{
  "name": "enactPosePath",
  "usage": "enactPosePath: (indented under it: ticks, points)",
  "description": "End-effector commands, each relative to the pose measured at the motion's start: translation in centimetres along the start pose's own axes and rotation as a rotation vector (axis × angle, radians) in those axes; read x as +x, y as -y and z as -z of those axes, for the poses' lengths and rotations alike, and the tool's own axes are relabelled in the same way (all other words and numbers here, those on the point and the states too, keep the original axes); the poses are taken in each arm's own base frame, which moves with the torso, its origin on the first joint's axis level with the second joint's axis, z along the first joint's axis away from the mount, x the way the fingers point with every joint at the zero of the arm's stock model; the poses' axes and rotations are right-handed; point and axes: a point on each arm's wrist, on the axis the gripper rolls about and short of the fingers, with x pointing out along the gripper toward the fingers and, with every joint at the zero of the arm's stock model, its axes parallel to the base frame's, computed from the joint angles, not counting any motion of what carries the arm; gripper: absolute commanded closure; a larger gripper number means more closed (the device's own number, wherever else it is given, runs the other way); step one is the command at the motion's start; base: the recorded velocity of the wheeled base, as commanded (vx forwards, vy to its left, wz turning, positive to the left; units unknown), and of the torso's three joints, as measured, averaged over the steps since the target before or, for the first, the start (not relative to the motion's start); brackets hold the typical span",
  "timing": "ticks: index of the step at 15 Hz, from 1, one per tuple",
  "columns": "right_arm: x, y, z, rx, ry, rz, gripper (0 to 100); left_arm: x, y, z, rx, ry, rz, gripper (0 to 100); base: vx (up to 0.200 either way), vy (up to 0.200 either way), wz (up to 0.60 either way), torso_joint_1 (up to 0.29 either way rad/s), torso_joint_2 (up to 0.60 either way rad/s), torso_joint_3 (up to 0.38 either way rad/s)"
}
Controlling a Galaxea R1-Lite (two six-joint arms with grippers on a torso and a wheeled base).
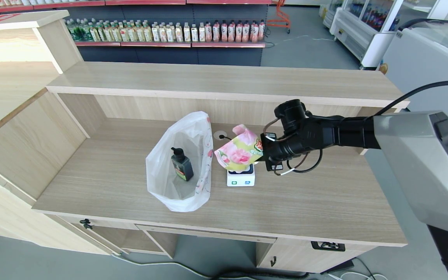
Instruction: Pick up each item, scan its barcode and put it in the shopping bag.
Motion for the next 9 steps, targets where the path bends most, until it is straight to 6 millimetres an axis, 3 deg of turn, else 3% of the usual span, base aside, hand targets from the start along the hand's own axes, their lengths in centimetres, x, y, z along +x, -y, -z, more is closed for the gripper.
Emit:
enactPosePath:
  ticks: [1,3,5,7,9]
  points:
    - [0.1,0.0,-0.2,0.002,0.002,0.0,100,0.0,0.0,0.0,0.0,0.0,0.0,0,0.0,0.0,0.0,0.0,0.0,0.0]
    - [0.0,-0.1,-0.8,0.01,0.012,-0.005,100,0.0,0.0,0.0,0.0,0.0,0.0,0,0.0,0.0,0.0,0.0,0.0,0.0]
    - [-1.7,-1.0,-1.2,0.014,0.025,-0.03,100,0.0,0.0,0.0,0.0,0.0,0.0,0,0.0,0.0,0.0,0.0,0.0,0.0]
    - [-7.3,-3.1,0.3,-0.097,0.041,-0.075,100,0.0,0.0,0.0,-0.002,0.0,0.0,0,0.0,0.0,0.0,0.0,0.0,0.0]
    - [-13.2,-4.4,3.3,-0.437,0.147,-0.152,100,0.0,0.0,0.0,-0.002,0.0,0.0,0,0.0,0.0,0.0,0.0,0.0,0.0]
